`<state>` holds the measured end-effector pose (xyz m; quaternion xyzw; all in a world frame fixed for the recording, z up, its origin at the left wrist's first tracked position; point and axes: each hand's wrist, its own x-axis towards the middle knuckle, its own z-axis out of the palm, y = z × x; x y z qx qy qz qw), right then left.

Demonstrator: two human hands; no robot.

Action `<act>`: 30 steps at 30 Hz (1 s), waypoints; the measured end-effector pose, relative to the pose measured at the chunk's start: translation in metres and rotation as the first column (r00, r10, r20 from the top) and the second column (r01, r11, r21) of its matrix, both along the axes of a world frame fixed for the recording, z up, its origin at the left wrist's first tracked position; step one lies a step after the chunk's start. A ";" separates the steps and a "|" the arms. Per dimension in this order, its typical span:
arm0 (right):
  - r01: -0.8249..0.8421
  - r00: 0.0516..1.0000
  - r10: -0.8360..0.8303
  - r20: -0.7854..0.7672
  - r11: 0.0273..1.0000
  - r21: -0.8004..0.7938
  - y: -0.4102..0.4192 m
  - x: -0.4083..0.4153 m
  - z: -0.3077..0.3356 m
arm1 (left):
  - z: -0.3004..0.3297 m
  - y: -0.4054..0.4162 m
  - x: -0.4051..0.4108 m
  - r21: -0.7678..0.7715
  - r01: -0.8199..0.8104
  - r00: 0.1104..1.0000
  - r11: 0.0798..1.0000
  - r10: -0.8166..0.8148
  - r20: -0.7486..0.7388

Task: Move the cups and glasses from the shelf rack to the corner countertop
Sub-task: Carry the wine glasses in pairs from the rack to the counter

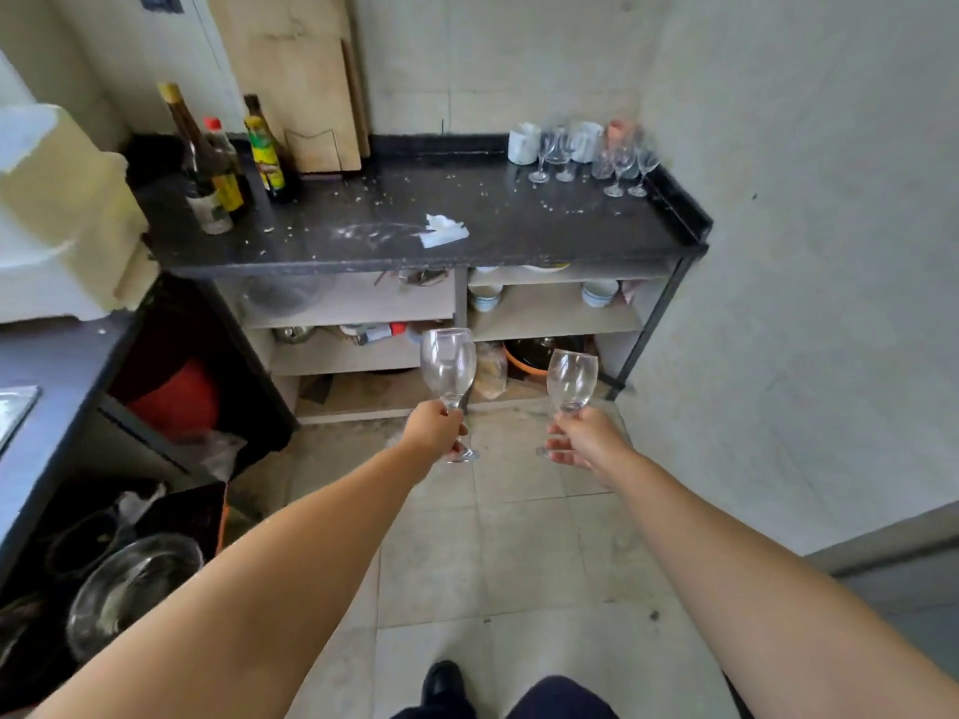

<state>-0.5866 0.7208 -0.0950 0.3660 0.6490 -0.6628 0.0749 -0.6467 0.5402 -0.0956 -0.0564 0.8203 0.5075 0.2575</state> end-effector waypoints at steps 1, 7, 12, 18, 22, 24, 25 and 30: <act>0.022 1.000 -0.022 0.001 1.000 -0.010 0.003 -0.011 0.002 | 0.004 0.005 -0.013 -0.007 0.014 1.000 1.000 -0.014 -0.008; 0.096 0.995 -0.097 -0.009 0.995 -0.039 0.040 -0.082 -0.001 | 0.001 0.053 -0.090 0.056 0.031 0.999 0.998 -0.033 0.039; 0.123 0.992 -0.124 -0.019 0.991 -0.057 0.090 -0.152 -0.010 | -0.005 0.105 -0.162 0.042 0.070 0.995 0.997 -0.072 0.064; 0.094 0.995 -0.095 -0.017 0.995 -0.012 0.183 -0.257 -0.005 | 0.001 0.193 -0.269 0.087 0.041 0.995 0.995 -0.048 0.088; 0.060 0.998 -0.059 -0.035 0.998 0.033 0.240 -0.318 0.007 | 0.006 0.242 -0.328 0.095 0.035 0.997 0.995 -0.041 0.061; 0.066 0.998 -0.065 -0.024 0.997 0.032 0.261 -0.344 0.006 | 0.005 0.262 -0.351 0.117 0.008 0.996 0.993 -0.018 0.089; 0.068 0.998 -0.068 -0.015 0.997 0.027 0.269 -0.356 0.006 | 0.004 0.270 -0.362 0.114 0.002 0.994 0.993 -0.014 0.106; 0.028 0.999 -0.029 0.028 0.999 0.020 0.305 -0.423 -0.006 | -0.012 0.310 -0.432 0.095 -0.023 0.992 0.995 0.011 0.126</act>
